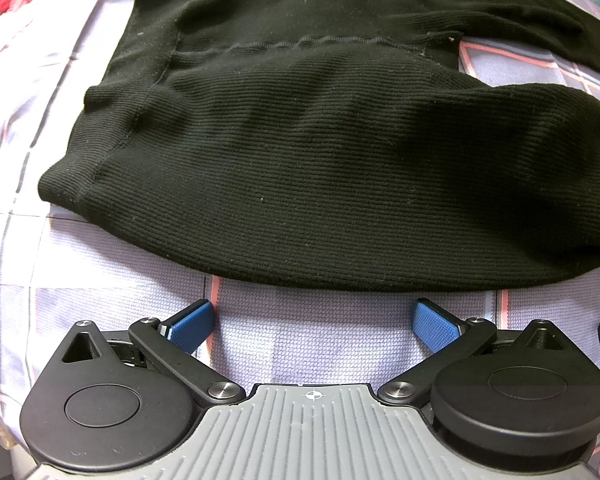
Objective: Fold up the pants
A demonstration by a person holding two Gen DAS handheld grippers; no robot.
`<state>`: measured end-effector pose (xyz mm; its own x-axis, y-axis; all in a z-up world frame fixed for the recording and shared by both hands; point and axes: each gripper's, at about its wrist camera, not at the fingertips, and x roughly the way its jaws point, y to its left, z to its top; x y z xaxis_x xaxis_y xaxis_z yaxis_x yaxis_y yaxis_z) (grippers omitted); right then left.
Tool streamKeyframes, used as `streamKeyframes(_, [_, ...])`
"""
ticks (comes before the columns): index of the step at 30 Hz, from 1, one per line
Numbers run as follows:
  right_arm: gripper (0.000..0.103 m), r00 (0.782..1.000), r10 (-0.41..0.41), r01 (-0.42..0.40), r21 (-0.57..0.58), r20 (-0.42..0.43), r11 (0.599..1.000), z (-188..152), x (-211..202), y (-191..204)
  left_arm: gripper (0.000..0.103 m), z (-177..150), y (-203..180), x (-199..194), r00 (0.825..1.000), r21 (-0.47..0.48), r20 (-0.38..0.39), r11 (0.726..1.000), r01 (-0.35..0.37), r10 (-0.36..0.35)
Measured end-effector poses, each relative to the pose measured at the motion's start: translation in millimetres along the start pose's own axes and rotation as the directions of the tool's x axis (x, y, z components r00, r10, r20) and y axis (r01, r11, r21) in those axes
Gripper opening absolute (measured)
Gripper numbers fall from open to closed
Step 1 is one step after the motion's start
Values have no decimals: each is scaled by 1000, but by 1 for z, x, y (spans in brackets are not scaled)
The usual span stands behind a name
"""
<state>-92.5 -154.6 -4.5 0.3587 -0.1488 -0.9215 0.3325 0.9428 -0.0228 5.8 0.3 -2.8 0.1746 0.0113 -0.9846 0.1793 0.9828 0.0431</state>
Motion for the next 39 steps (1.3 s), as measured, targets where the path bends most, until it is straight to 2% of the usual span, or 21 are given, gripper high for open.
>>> streamKeyframes(11, [103,1000,11,-11,-13,12,1000,0,0,-1,103,8,0,3,1000,8,-14,1000,-1,1])
streamKeyframes(13, [103,999,30,-30,-27,13,999,-1,-2,-4,103,12,2,4,1000,26,-26,1000,13,-13])
streamKeyframes(16, [103,994,107,-107,-56,-4,993,3,-7,-18,103,14,14,-3,996,2,-34,997,81,-81])
streamKeyframes(19, [103,979,198,-201,63,53,977,14,-18,-64,103,13,32,-20,986,-47,21,985,168,-167])
streamKeyframes(20, [103,973,211,-223,139,98,965,23,-21,-90,103,13,37,-26,984,-58,52,983,175,-172])
streamKeyframes(22, [102,969,178,-219,258,172,941,41,-23,-127,103,18,43,-33,985,-69,87,986,154,-148])
streamKeyframes(24, [97,968,93,-191,445,232,875,65,-17,-177,103,26,44,-28,987,-82,91,987,136,-129])
streamKeyframes(25, [95,967,79,-194,502,241,843,72,-13,-192,103,29,45,-24,989,-93,81,987,129,-122])
streamKeyframes(26, [86,967,62,-199,579,248,791,81,-4,-212,103,32,45,-19,991,-105,72,987,124,-117])
streamKeyframes(27, [72,970,39,-193,668,238,719,91,8,-235,103,36,44,-14,992,-111,63,987,120,-113])
streamKeyframes(29, [55,978,5,-165,754,210,636,100,26,-258,103,38,41,-5,994,-117,37,988,104,-100])
streamKeyframes(30, [54,981,-21,-145,794,194,590,106,39,-270,103,37,36,-1,996,-120,22,989,86,-84])
streamKeyframes(32, [52,977,-43,-150,817,209,556,112,52,-278,103,34,33,7,998,-116,-10,991,62,-63])
streamKeyframes(33, [43,972,-47,-163,807,229,568,116,54,-277,103,33,32,10,998,-116,-10,992,53,-54])
streamKeyframes(34, [28,971,-36,-168,781,237,601,121,55,-273,103,32,33,10,998,-121,-8,991,55,-56])
streamKeyframes(35, [12,973,-13,-167,736,232,656,127,57,-268,103,32,33,10,998,-126,-8,990,58,-59])
streamKeyframes(36, [11,971,-9,-163,693,237,703,130,54,-263,103,33,34,11,998,-128,-12,990,59,-61])
streamKeyframes(38, [10,958,-57,-135,618,281,774,132,31,-264,103,35,35,12,998,-130,-22,990,62,-65])
streamKeyframes(39, [10,948,-91,-121,611,304,782,128,16,-272,103,35,35,12,997,-130,-26,989,63,-67])
